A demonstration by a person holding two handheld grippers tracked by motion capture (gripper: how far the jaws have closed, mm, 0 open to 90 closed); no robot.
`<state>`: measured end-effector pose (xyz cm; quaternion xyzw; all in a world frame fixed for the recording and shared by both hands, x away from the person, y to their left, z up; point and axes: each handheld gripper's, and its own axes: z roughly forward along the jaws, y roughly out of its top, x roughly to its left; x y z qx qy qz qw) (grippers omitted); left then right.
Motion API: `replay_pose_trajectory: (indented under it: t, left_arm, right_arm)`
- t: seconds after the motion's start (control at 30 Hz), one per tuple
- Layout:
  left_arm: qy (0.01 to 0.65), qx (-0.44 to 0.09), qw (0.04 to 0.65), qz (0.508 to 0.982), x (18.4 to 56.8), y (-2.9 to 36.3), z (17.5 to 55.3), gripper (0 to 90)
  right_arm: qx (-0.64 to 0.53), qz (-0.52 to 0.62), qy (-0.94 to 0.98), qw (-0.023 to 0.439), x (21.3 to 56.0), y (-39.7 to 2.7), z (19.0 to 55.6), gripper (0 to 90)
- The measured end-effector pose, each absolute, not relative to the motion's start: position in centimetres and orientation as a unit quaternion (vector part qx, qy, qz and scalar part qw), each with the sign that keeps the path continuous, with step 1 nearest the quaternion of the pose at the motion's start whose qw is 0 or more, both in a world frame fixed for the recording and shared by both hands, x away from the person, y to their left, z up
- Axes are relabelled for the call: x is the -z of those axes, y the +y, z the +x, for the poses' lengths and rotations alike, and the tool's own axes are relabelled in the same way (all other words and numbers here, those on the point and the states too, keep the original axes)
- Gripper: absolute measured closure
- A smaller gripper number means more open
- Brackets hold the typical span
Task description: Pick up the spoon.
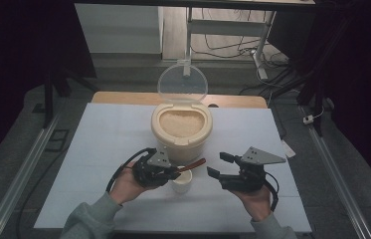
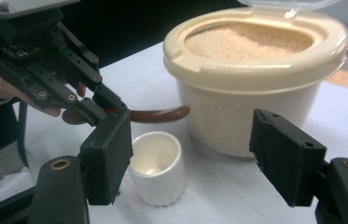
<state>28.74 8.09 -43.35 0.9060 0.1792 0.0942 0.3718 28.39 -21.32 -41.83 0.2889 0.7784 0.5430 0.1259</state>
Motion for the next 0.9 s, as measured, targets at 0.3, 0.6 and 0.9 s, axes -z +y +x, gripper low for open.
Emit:
replay_pose_trajectory:
  t: [0.3, 0.6, 0.9]
  left_arm:
    - [0.178, -0.108, 0.379, 0.901, 43.4, 7.4, 28.3, 78.3]
    - [0.176, -0.118, 0.385, 0.898, 43.6, 6.8, 28.0, 78.3]
    - [0.169, -0.131, 0.380, 0.900, 43.6, 6.2, 27.6, 78.4]
  right_arm:
    - [-0.542, 0.308, 0.775, 0.102, 43.0, -19.6, 28.5, 29.9]
    - [-0.550, 0.335, 0.759, 0.095, 43.6, -18.3, 28.3, 39.2]
    - [-0.570, 0.349, 0.739, 0.077, 43.8, -17.8, 28.2, 55.2]
